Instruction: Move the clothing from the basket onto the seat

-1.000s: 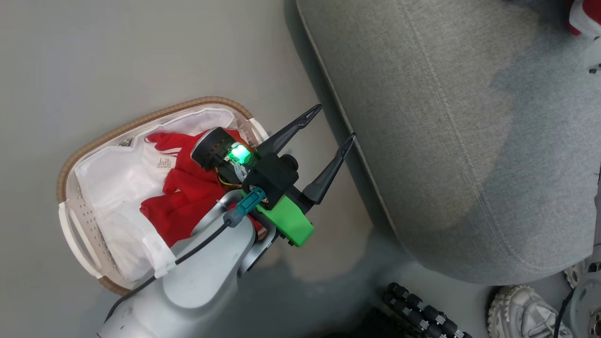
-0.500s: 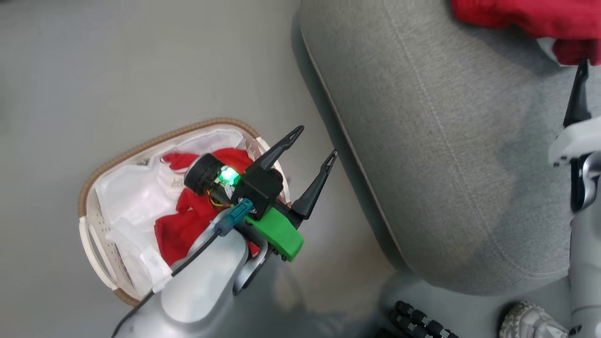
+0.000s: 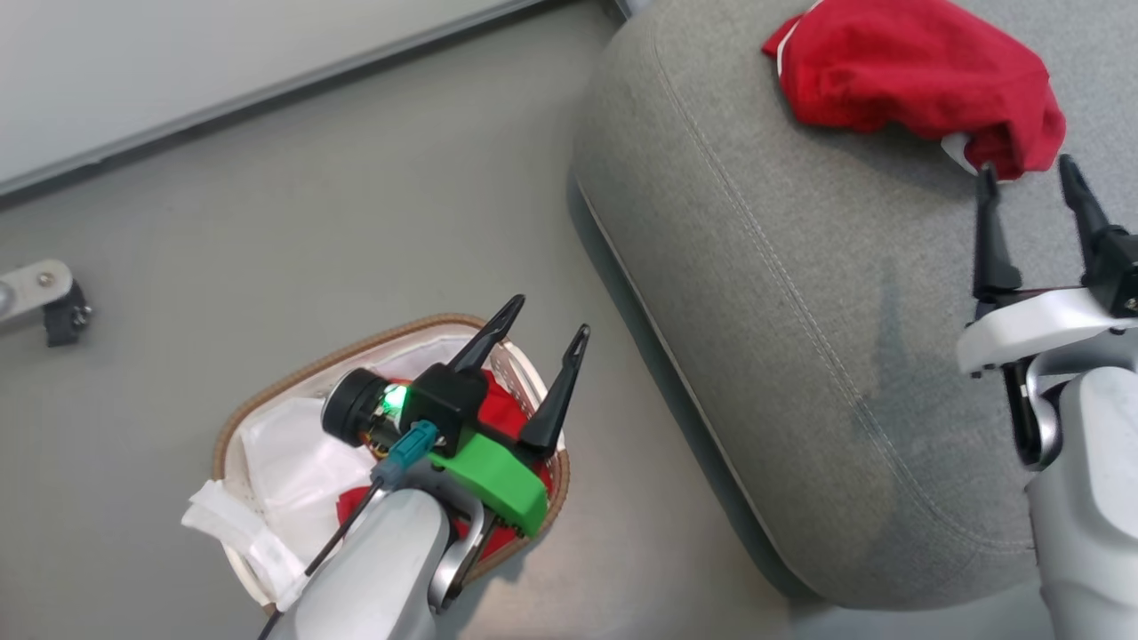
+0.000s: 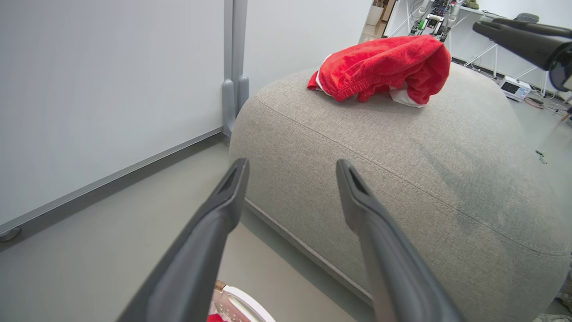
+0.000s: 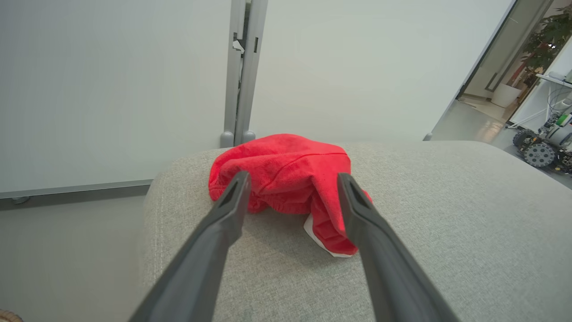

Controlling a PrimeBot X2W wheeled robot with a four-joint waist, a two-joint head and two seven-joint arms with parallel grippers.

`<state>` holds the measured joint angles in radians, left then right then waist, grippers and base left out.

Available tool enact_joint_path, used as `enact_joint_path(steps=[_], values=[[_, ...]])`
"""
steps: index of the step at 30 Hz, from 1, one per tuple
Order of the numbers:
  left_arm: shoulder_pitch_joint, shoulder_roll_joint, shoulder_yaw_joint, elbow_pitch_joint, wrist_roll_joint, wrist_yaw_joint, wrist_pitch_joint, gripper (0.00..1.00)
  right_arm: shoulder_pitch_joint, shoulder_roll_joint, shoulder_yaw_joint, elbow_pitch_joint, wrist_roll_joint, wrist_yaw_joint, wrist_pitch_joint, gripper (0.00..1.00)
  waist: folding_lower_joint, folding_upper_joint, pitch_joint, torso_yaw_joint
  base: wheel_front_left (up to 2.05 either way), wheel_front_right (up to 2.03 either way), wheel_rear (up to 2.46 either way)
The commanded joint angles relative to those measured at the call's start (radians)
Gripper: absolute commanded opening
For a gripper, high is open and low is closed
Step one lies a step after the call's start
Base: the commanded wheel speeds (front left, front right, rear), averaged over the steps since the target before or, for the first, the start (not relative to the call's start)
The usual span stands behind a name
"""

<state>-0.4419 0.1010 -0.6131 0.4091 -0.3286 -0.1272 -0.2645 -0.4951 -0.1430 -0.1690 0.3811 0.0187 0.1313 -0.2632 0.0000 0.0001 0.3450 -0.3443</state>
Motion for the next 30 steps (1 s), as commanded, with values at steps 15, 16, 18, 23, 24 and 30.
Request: enact_joint_path(steps=[15, 16, 18, 23, 24, 30], values=[[0.171, -0.026, 0.287, 0.017, 0.058, 0.041, 0.000, 1.00, 0.123, 0.032, 0.208, -0.094, 0.109, -0.001, -0.002, 1.00, 0.0000, -0.0001, -0.161, 0.190, 0.00, 0.00, 0.00], [0.182, -0.026, 0.314, 0.016, 0.061, 0.046, 0.000, 1.00, 0.132, 0.037, 0.216, -0.094, 0.111, -0.001, -0.002, 1.00, 0.0000, -0.0001, -0.168, 0.200, 0.00, 0.00, 0.00], [0.208, -0.027, 0.361, 0.019, 0.065, 0.051, 0.000, 1.00, 0.148, 0.050, 0.226, -0.086, 0.120, -0.001, -0.002, 1.00, 0.0000, -0.0001, -0.181, 0.216, 0.00, 0.00, 0.00], [0.261, -0.033, 0.468, 0.025, 0.073, 0.061, 0.000, 1.00, 0.181, 0.072, 0.241, -0.062, 0.134, -0.001, -0.002, 1.00, 0.0000, -0.0001, -0.212, 0.253, 0.00, 0.00, 0.00], [0.273, -0.034, 0.487, 0.027, 0.075, 0.062, 0.000, 1.00, 0.187, 0.073, 0.244, -0.057, 0.132, -0.001, -0.002, 1.00, 0.0000, -0.0001, -0.218, 0.259, 0.00, 0.00, 0.00], [0.328, -0.041, 0.573, 0.033, 0.102, 0.063, 0.000, 1.00, 0.236, 0.081, 0.253, -0.034, 0.130, -0.001, -0.002, 1.00, 0.0000, -0.0001, -0.258, 0.296, 0.00, 0.00, 0.00]])
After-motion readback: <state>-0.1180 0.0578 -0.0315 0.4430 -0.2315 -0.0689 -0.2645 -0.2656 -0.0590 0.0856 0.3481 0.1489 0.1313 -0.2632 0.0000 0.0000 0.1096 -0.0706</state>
